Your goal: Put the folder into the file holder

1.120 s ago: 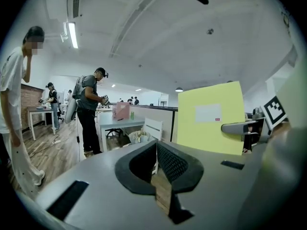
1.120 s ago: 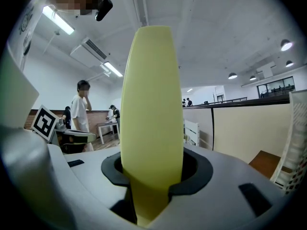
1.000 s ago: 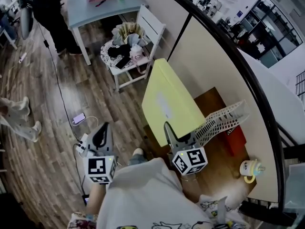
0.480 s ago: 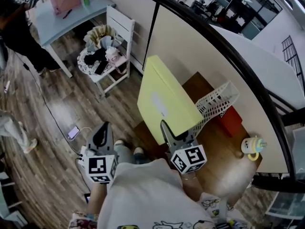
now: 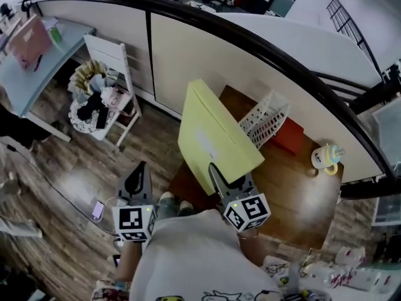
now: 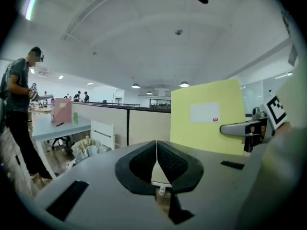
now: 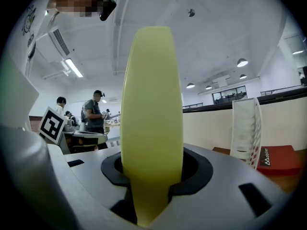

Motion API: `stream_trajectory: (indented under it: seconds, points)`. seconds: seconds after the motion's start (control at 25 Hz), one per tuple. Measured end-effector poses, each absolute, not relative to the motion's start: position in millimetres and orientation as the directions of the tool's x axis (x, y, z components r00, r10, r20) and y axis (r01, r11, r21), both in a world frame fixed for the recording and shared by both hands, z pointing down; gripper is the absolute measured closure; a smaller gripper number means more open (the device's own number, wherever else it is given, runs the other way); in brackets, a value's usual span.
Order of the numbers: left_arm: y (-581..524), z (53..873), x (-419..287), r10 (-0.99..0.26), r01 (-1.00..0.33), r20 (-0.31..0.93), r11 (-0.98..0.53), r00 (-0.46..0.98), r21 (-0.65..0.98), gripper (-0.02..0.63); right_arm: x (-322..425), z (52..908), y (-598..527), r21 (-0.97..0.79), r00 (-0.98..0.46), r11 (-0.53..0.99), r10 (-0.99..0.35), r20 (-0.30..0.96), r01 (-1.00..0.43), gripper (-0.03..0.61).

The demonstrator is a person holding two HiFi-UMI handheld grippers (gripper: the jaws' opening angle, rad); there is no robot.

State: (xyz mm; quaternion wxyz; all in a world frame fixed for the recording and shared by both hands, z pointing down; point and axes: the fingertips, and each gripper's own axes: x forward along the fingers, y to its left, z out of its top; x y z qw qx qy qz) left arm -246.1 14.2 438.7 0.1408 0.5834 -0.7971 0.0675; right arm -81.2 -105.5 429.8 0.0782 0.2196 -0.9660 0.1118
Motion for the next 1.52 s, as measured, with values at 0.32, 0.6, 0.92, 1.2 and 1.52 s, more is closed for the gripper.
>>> stream_trajectory:
  seconds: [0.32,0.6,0.92,1.2,1.52]
  points:
    - [-37,439,-259,-0.949,-0.992,0.300,0.114,-0.094,0.051,0.607,-77,430,-119,-0.180,-0.800,0.782,-0.564,0.204,-0.597,0.414]
    - [-70,439,-251,-0.953,-0.996,0.293,-0.068,0.082,0.059,0.607,-64,432,-119,-0.176,-0.696,0.674,-0.687,0.208,-0.718,0.414]
    - [-77,443,-231,-0.931,-0.978,0.298,-0.196,0.210,0.077,0.609,-47,427,-106,-0.165,-0.619,0.596,-0.757,0.209,-0.786,0.414]
    - [-78,446,-206,-0.916,-0.964,0.301,-0.254,0.266,0.079,0.607,-28,427,-94,-0.172,-0.587,0.562,-0.782,0.208,-0.809,0.414]
    - [-78,445,-187,-0.911,-0.957,0.292,-0.281,0.290,0.074,0.607,-11,416,-87,-0.195,-0.578,0.547,-0.795,0.183,-0.814,0.414]
